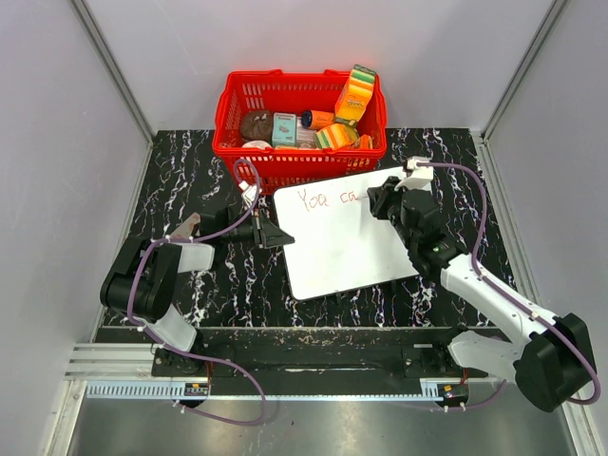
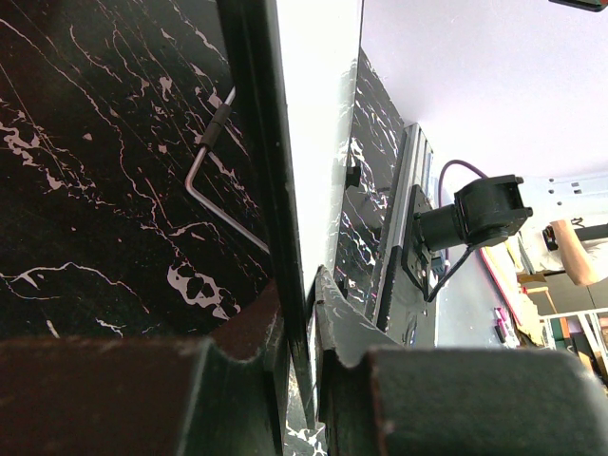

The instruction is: Write a sentence on the whiteboard

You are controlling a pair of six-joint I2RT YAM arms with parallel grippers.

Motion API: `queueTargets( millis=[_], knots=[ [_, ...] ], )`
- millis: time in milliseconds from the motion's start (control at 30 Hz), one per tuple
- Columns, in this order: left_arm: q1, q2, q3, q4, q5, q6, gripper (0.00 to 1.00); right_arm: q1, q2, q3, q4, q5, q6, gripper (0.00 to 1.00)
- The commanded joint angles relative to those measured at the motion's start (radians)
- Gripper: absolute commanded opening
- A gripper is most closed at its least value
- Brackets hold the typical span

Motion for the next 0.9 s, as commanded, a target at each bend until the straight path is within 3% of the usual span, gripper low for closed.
queueTargets(
  millis=[0, 867],
  knots=[
    [-0.019, 0.008, 0.017, 0.035, -0.005, 0.095, 0.00, -0.010, -0.035, 0.023, 0.047, 0.017, -0.005, 0.00],
    [-0.019, 0.011, 0.019, 0.035, -0.005, 0.095, 0.00, -0.031, 0.072, 0.097, 0.075, 0.012, -0.044, 0.00]
  ],
)
